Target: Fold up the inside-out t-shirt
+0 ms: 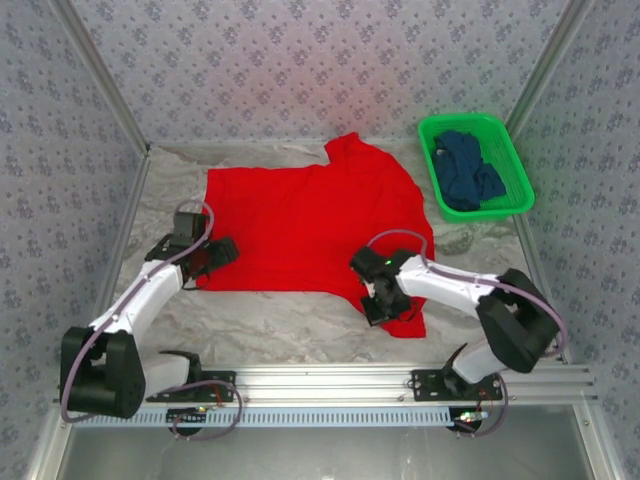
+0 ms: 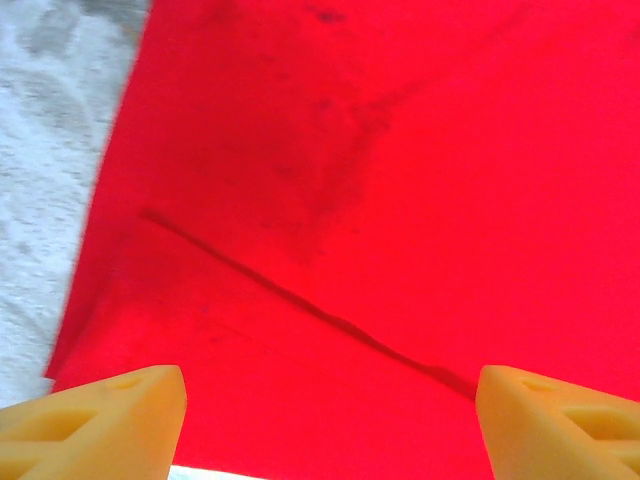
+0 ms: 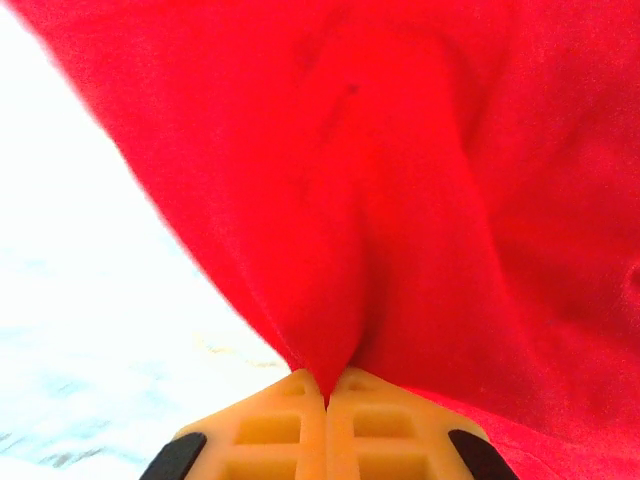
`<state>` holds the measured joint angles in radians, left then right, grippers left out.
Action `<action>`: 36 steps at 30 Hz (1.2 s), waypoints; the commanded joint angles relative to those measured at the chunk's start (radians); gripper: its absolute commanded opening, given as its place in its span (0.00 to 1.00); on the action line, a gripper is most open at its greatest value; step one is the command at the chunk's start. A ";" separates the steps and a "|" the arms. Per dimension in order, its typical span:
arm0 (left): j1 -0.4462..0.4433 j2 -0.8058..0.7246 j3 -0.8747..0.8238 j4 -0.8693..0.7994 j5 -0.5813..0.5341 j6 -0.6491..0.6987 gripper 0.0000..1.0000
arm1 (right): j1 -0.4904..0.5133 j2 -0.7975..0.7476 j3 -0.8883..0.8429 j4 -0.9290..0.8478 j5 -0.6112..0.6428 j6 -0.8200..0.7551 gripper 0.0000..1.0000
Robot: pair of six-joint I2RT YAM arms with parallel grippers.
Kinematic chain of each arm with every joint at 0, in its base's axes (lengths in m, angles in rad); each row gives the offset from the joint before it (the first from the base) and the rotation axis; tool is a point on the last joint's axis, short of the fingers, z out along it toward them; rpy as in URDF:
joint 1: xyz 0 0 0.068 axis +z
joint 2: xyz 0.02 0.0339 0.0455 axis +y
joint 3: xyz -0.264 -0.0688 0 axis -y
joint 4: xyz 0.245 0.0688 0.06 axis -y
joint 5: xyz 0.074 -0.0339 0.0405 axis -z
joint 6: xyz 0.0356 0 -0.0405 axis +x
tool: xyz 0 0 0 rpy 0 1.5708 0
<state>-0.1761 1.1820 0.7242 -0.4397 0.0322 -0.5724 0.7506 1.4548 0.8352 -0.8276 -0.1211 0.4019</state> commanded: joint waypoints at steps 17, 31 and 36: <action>-0.095 -0.001 0.024 -0.021 0.034 0.026 0.76 | -0.355 -0.053 0.043 -0.108 -0.081 -0.025 0.26; -0.105 -0.007 0.027 -0.024 0.011 0.040 0.76 | 0.051 -0.091 0.101 -0.129 0.115 -0.065 0.37; -0.106 -0.009 0.033 -0.027 0.016 0.043 0.76 | 0.193 -0.039 0.119 -0.105 0.138 -0.042 0.37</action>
<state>-0.2745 1.1767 0.7265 -0.4469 0.0555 -0.5491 0.8974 1.3861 0.9230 -0.9131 -0.0353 0.3355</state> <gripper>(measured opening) 0.761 0.365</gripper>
